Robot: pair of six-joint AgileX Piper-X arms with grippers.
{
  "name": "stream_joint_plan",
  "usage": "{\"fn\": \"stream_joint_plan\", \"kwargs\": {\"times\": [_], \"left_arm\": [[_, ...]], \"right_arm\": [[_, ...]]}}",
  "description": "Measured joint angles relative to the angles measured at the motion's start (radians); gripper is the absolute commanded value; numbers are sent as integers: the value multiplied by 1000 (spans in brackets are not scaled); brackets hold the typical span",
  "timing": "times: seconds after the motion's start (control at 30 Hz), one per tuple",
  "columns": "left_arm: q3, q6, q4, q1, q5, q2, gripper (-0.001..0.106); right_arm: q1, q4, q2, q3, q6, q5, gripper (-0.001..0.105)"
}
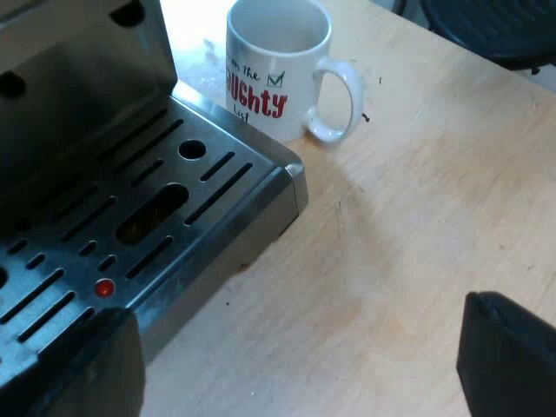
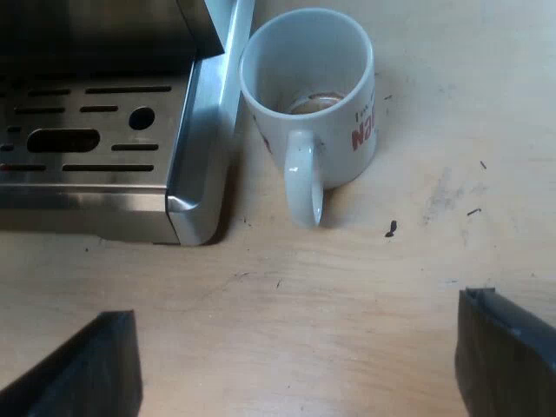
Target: Place mug into machine
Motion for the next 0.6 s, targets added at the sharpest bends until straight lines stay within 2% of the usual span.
{"fn": "stream_joint_plan", "kwargs": {"times": [0.43, 0.6], "left_arm": [[0, -16, -26, 0, 2, 37, 102], [0, -16, -47, 0, 2, 37, 102]], "right_arm": [[0, -36, 0, 0, 3, 0, 102], [0, -24, 0, 0, 25, 0, 102]]}}
